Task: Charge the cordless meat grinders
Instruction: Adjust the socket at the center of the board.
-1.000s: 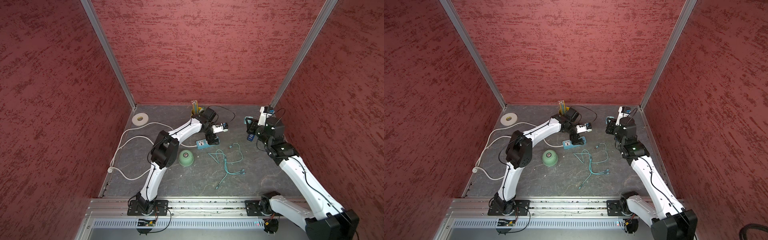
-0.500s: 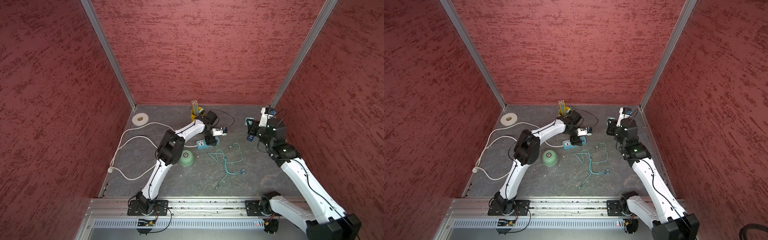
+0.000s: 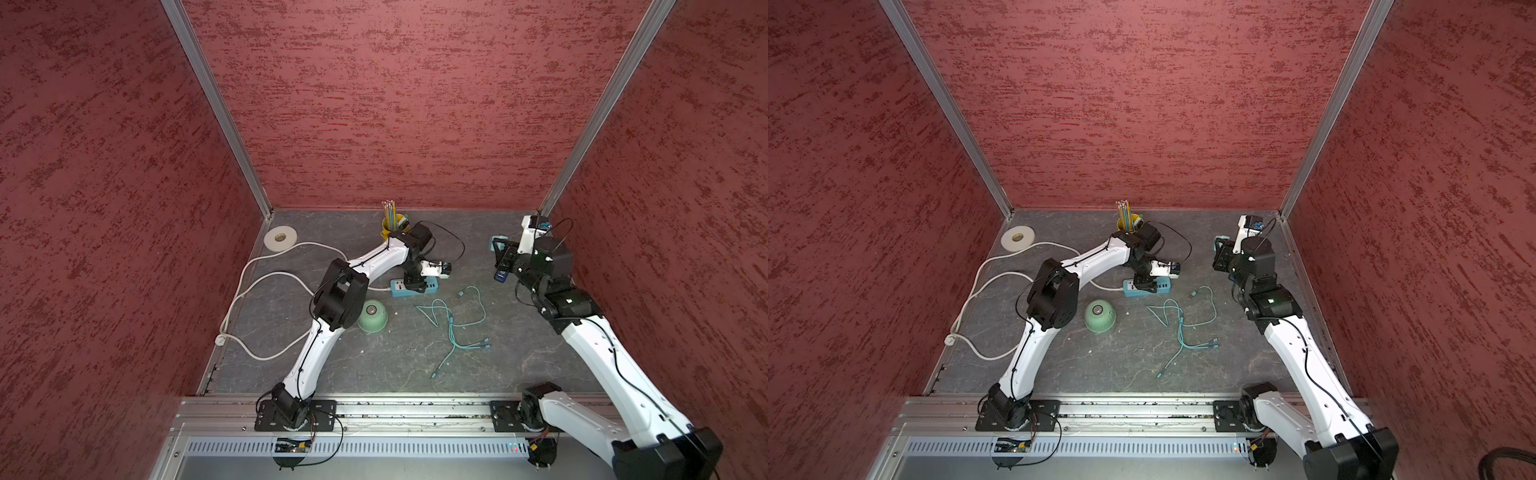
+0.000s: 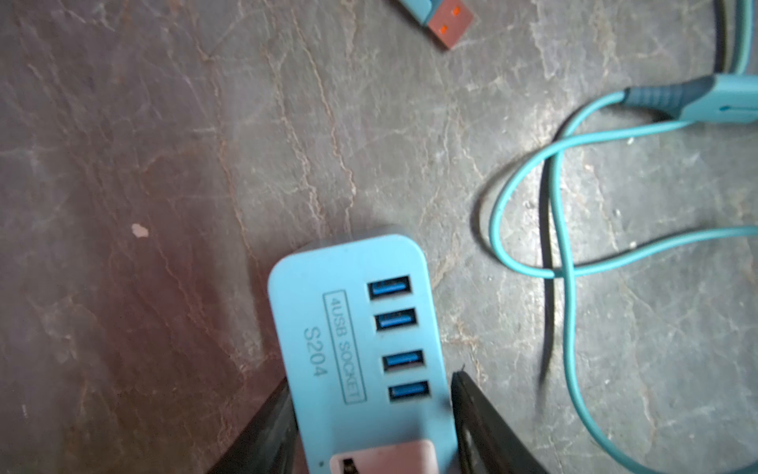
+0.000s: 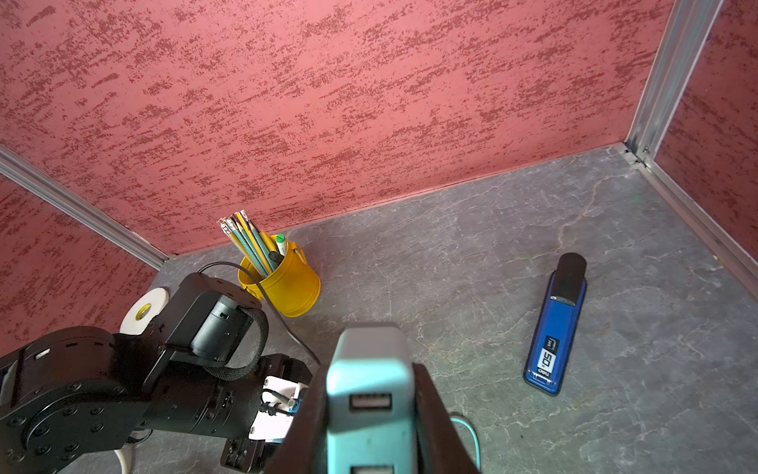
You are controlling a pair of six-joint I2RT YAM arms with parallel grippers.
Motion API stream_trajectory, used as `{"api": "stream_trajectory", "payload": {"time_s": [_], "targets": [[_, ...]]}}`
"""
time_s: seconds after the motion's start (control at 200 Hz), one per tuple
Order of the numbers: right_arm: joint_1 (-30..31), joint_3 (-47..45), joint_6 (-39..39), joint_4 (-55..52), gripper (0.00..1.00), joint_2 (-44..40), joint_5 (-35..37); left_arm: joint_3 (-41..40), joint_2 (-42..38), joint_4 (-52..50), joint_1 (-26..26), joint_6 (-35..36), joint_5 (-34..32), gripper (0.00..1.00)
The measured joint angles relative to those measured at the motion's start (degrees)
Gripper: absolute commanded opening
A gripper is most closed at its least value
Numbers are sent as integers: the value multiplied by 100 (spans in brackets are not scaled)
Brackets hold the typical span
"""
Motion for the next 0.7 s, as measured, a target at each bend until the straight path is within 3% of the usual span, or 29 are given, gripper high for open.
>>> {"api": "stream_trajectory", "payload": {"time_s": [0.18, 0.476, 0.611, 0.701], "targets": [[-2, 0, -37, -7, 0, 0, 0, 22, 2, -188, 48, 549, -9, 60], [0, -28, -256, 13, 0, -9, -59, -92, -4, -105, 125, 970, -9, 92], [-2, -44, -474, 74, 0, -9, -92, -699, -260, 361, 146, 870, 264, 96], [-2, -44, -699, 247, 0, 15, -160, -1561, -946, 1056, 190, 511, 623, 98]]}}
